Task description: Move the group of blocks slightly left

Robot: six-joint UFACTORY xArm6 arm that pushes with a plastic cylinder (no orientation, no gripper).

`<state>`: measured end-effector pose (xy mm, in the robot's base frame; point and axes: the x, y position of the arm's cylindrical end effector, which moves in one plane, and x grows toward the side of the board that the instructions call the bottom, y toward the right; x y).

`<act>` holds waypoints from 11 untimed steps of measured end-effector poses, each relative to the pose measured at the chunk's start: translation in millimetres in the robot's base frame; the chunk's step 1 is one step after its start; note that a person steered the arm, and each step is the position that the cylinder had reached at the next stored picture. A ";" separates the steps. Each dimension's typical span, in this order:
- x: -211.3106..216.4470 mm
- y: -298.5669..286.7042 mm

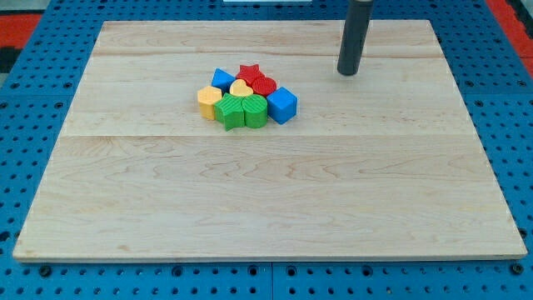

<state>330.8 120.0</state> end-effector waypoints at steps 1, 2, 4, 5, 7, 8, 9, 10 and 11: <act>30.7 -10.2; 56.4 -22.6; 75.9 -51.6; 75.8 -54.4; 70.3 -81.6; 69.0 -102.1; 68.1 -122.3; 68.1 -131.9; 69.7 -129.1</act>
